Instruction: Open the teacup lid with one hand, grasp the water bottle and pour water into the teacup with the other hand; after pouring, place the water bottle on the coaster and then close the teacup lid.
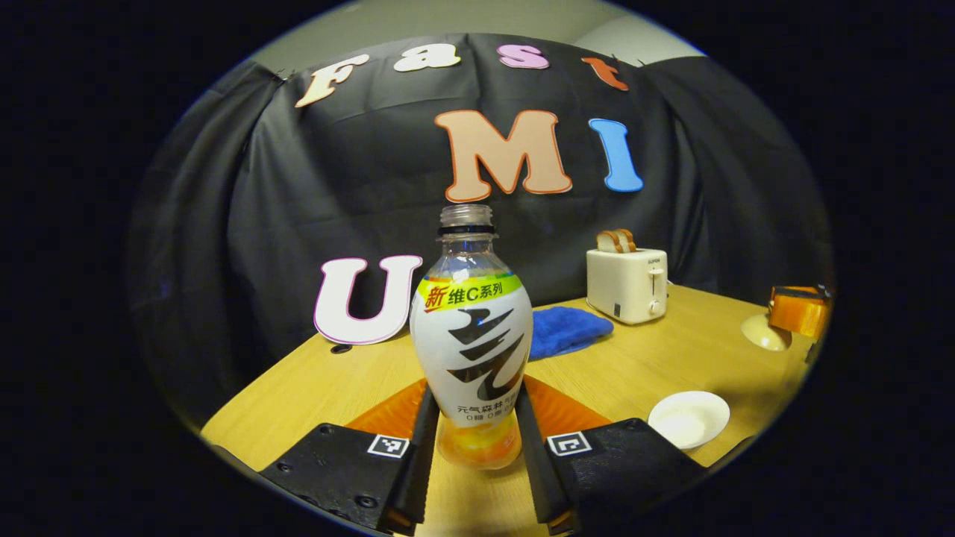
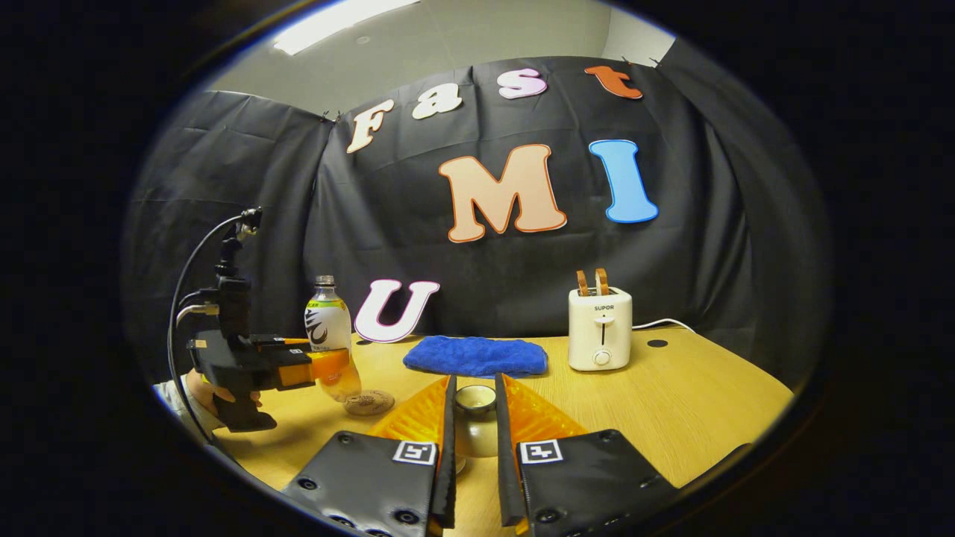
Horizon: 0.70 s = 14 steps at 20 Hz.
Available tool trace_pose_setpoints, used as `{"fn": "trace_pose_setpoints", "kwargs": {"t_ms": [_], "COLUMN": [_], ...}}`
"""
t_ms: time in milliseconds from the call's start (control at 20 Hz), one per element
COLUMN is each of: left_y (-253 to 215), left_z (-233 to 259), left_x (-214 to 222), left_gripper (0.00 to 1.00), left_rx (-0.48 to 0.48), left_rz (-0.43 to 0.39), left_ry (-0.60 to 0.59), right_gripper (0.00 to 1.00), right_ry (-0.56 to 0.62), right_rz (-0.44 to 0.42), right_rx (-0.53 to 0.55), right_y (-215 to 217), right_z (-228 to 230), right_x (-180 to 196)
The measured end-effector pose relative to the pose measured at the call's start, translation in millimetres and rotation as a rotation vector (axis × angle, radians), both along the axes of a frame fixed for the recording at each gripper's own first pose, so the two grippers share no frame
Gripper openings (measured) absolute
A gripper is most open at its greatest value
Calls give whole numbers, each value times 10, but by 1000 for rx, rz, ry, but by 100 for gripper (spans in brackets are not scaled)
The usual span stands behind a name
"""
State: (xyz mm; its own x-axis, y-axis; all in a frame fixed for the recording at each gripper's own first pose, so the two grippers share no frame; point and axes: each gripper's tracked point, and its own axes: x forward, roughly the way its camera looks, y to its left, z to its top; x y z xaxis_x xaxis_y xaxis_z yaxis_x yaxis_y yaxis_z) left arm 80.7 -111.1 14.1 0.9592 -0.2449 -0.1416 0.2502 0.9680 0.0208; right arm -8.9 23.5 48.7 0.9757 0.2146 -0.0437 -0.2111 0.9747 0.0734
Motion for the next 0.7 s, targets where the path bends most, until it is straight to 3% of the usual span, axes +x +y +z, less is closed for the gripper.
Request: {"fn": "trace_pose_setpoints", "kwargs": {"t_ms": [700], "left_y": [-86], "left_z": [-282], "left_x": [410], "left_gripper": [53], "left_rx": [-32], "left_rz": [44], "left_ry": [58], "right_gripper": [26], "right_ry": [19], "right_rz": [-8], "right_rx": [-4], "right_y": [-42], "right_z": [-77], "right_x": [41]}}
